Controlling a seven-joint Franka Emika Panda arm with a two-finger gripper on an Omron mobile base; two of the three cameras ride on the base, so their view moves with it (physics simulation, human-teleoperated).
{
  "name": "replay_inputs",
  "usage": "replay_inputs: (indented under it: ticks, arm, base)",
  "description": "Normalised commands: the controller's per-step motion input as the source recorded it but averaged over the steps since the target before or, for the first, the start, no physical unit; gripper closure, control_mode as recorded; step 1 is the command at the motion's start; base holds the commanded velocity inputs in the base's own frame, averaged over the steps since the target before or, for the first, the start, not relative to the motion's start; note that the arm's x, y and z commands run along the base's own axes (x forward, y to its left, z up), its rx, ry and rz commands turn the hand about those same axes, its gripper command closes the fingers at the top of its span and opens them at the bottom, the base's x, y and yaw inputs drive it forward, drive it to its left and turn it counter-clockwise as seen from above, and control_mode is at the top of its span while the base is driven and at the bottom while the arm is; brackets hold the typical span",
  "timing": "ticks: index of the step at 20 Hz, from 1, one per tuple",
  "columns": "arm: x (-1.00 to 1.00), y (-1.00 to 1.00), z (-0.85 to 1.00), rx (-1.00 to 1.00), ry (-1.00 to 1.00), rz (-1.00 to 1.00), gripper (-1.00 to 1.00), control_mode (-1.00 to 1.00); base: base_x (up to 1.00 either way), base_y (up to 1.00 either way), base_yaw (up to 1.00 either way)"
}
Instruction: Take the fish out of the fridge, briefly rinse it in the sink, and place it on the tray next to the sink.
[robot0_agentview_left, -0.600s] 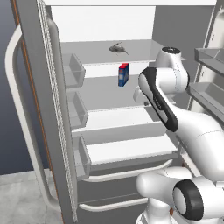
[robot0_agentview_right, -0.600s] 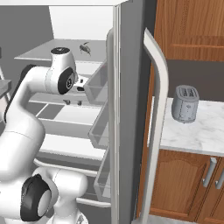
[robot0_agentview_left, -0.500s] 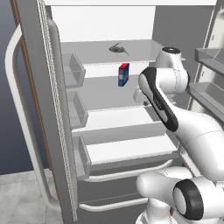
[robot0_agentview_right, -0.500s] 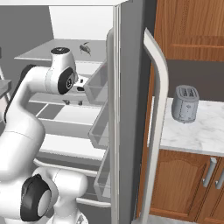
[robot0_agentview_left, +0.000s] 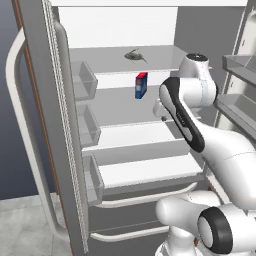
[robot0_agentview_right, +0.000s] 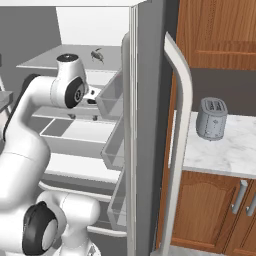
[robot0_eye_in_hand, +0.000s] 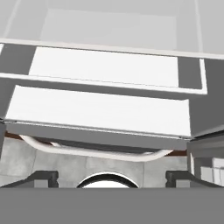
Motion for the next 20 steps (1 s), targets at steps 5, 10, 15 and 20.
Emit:
replay_inputs:
  ticks: [5,10,15,20]
  arm:
    - [-0.26,0.00,0.32,0.00,-0.34,0.00,-1.00,-1.00]
    - [-0.16,0.00,0.52,0.01,-0.41,0.00,-1.00,-1.00]
    - [0.00,0.00,0.57,0.02,-0.36,0.00,-1.00,-1.00]
    - [0.00,0.00,0.72,0.01,-0.23,0.00,-1.00,-1.00]
  base:
    - [0.00,0.00,0.00]
    - [0.00,0.00,0.00]
    - [0.00,0.00,0.00]
    - [0.00,0.00,0.00]
